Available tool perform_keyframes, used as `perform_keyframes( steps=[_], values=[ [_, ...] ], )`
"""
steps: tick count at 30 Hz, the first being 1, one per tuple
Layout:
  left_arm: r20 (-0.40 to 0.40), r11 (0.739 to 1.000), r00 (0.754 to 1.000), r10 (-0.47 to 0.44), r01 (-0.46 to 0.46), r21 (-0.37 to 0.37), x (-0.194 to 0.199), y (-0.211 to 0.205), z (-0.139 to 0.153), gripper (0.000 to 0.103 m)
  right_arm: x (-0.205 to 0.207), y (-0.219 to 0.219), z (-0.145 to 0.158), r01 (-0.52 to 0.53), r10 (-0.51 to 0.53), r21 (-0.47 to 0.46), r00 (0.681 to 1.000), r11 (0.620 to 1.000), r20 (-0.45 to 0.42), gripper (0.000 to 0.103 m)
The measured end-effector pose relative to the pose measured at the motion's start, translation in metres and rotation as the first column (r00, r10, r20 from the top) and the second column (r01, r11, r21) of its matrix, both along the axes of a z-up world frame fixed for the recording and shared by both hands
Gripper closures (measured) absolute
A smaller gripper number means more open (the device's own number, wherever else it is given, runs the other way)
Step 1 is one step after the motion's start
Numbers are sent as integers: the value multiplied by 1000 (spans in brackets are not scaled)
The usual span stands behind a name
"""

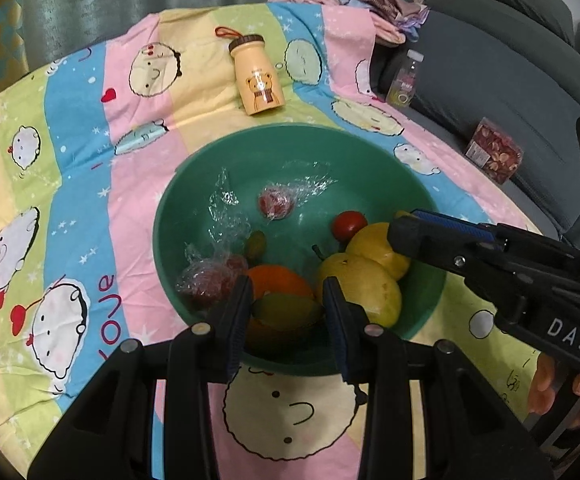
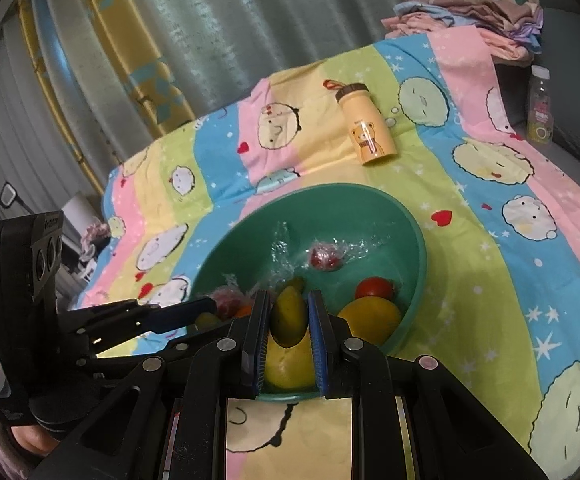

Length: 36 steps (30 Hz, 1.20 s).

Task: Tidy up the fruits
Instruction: 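Carry both green olives over the green basin, then open both tools to drop the olives into the basin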

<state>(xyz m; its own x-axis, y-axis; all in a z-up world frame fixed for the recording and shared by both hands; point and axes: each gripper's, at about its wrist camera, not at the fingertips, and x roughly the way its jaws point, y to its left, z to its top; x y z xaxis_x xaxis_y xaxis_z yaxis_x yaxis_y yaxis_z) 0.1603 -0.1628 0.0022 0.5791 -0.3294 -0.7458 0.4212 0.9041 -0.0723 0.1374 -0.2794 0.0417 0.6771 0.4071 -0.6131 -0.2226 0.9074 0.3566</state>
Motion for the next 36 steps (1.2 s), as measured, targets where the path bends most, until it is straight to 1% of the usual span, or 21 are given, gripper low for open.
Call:
perform_keyframes(
  steps=[10,22,36],
  values=[
    [-26,1000,1000,-2,2,15,9,0,-9,67,9,7,-8,-7,6,-22,1000,1000,-26,82],
    [-30,1000,1000,-4,4,22,12,-1,-12,67,12,12,-11,-5,3,-50,999,999,-42,82],
    [-32,1000,1000,-1,2,23,12,-1,-12,67,12,11,-14,-3,2,-31,999,1000,-54,82]
  ],
)
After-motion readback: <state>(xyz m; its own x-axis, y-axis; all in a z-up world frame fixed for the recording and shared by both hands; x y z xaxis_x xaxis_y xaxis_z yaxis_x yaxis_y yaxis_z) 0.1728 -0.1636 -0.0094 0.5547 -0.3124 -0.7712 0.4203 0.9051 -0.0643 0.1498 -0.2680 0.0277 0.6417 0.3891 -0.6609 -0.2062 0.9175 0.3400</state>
